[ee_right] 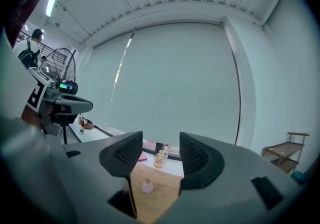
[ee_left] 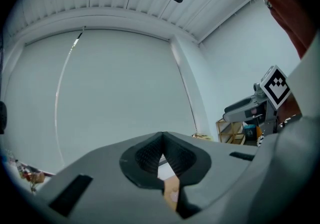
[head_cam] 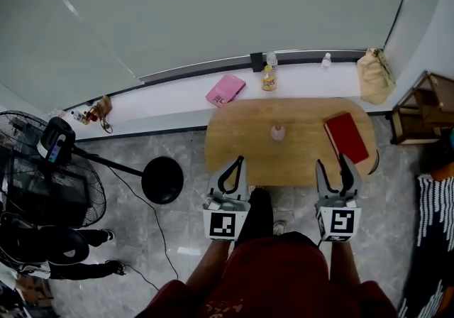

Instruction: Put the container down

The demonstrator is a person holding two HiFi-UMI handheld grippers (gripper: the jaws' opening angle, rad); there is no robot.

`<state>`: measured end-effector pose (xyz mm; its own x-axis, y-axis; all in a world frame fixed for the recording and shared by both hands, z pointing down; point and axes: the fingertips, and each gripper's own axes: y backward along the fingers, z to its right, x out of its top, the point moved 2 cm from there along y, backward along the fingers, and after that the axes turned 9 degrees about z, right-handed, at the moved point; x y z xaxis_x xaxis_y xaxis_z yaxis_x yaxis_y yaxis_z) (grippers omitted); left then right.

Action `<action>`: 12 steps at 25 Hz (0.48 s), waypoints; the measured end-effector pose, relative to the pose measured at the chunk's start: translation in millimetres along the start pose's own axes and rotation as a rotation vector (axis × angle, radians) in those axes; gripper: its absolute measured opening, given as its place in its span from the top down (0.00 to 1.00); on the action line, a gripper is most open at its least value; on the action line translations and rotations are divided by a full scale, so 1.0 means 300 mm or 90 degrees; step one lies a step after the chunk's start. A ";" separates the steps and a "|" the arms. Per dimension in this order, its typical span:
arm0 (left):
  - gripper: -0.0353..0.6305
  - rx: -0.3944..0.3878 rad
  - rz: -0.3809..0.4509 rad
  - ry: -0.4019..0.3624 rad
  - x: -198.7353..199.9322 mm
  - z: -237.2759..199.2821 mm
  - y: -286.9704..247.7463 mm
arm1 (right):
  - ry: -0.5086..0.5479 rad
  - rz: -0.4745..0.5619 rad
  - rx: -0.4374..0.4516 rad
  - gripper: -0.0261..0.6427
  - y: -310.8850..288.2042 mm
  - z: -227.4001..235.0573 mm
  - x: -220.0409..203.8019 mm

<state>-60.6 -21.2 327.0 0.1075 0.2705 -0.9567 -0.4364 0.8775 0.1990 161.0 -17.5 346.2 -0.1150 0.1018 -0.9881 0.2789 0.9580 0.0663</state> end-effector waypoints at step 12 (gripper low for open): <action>0.94 -0.001 0.001 0.009 0.008 0.004 0.019 | -0.006 0.007 0.000 0.76 0.008 -0.018 0.009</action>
<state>-61.8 -15.0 326.1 0.0941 0.2657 -0.9595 -0.4385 0.8763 0.1996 156.1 -13.6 344.5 -0.1030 0.1100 -0.9886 0.2808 0.9567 0.0772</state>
